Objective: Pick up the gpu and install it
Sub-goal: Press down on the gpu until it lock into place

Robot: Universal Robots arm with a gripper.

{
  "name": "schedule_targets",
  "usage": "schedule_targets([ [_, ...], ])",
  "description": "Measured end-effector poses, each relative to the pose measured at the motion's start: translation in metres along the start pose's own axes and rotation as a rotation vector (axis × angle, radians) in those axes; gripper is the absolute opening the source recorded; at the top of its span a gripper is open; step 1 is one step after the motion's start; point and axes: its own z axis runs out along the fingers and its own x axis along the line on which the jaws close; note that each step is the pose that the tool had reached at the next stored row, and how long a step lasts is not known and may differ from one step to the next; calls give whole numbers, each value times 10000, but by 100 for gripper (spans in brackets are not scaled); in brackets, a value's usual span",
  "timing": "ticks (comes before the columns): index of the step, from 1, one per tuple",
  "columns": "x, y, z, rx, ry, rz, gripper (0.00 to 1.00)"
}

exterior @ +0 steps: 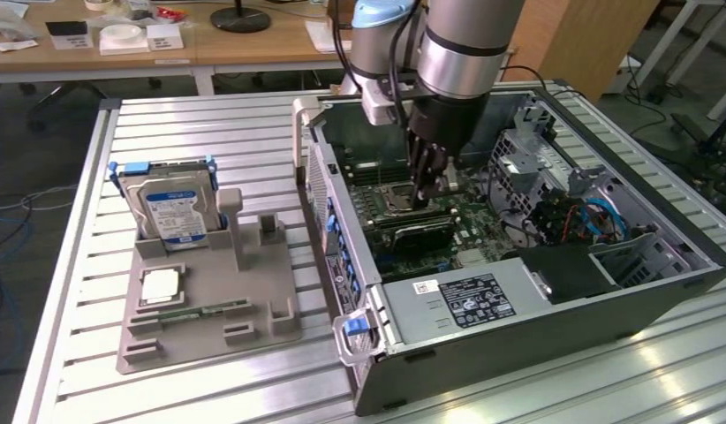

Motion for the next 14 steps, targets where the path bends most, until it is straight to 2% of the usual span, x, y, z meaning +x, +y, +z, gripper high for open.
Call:
schedule_targets([
  [8,0,2,120,-6,3,0,11],
  [14,1,3,167,-8,6,0,11],
])
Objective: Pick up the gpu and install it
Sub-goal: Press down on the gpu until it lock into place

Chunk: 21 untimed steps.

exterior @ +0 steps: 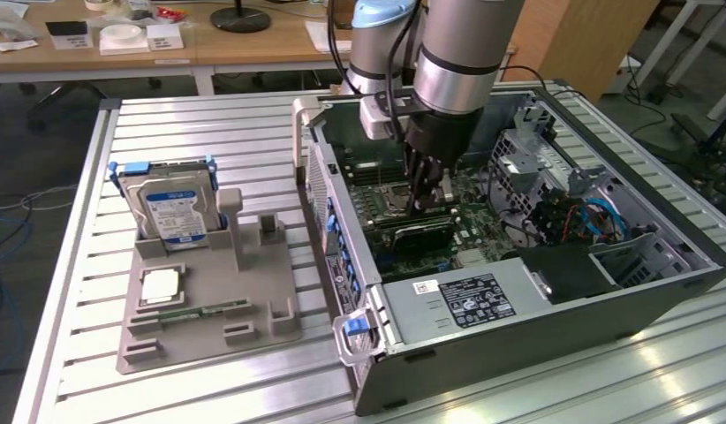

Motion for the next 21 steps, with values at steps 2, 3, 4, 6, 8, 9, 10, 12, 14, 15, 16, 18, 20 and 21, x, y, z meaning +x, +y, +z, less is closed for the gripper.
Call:
schedule_targets([
  [2,0,0,0,0,1,0,11],
  [3,0,0,0,-1,0,0,11],
  [4,-1,0,2,0,-2,0,11],
  [6,-6,0,8,2,-3,1,11],
  [8,-6,1,29,1,-2,0,11],
  [9,-6,1,47,1,-2,0,11],
  [10,-5,1,66,1,-3,0,11],
  [12,-5,1,75,0,0,0,11],
  [14,-5,-3,88,1,-2,-1,11],
  [15,-5,-7,94,0,-2,-1,11],
  [16,-4,-9,97,-1,0,0,11],
  [18,-4,-8,100,-1,1,2,11],
  [20,-1,-10,104,1,-2,0,11],
  [21,1,-10,106,1,-3,-1,11],
])
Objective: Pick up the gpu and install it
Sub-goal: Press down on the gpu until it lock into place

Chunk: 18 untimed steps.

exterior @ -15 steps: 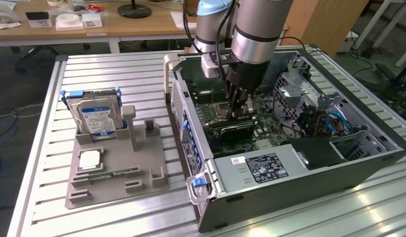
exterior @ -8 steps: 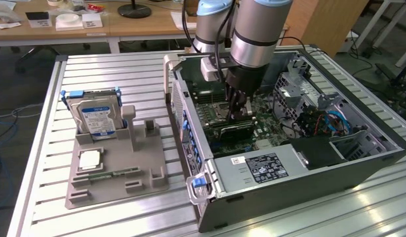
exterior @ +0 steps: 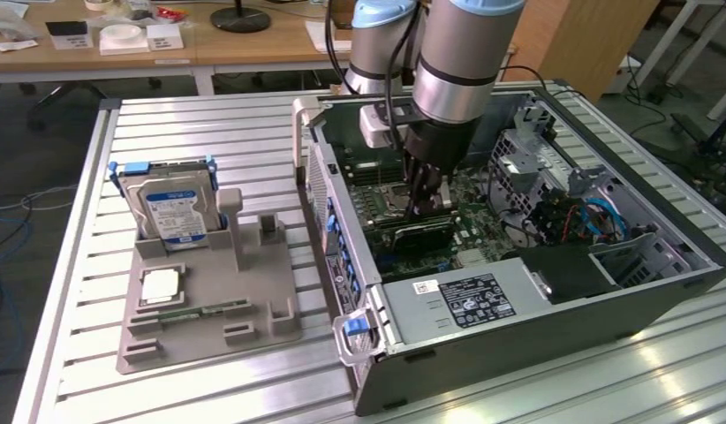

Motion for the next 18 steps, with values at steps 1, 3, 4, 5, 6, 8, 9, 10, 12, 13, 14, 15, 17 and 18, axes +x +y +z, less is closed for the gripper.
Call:
schedule_targets([
  [1,0,0,7,1,-1,0,11],
  [3,1,1,30,0,0,1,11],
  [4,1,1,34,-1,1,1,11],
  [5,1,1,33,-1,2,1,11],
  [6,1,1,33,-2,2,1,11],
  [8,3,-8,34,-7,2,0,11],
  [9,4,-11,34,-9,2,1,11],
  [10,4,-12,34,-10,2,1,11],
  [12,4,-12,45,-8,-2,2,11],
  [13,5,-12,59,-8,-1,2,11],
  [14,5,-11,71,-9,1,2,11],
  [15,5,-11,74,-10,2,1,11],
  [17,6,-11,73,-10,3,1,11],
  [18,5,-11,77,-9,2,2,11],
])
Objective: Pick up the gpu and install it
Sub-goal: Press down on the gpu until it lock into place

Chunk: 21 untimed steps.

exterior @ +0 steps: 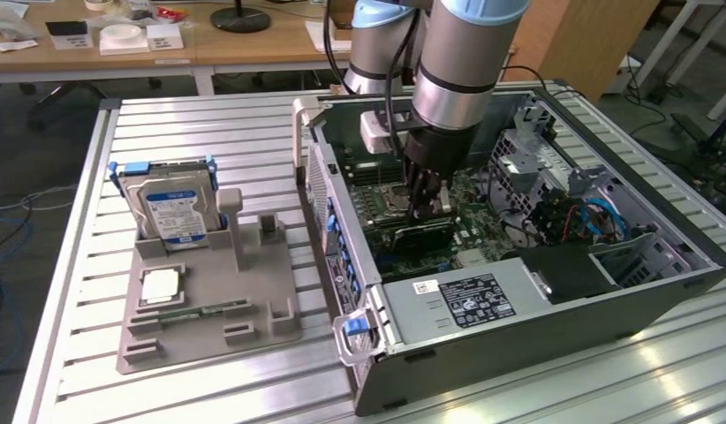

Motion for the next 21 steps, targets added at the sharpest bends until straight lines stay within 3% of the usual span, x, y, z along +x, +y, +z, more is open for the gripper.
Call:
schedule_targets([
  [21,-11,2,63,-1,0,-1,11],
])
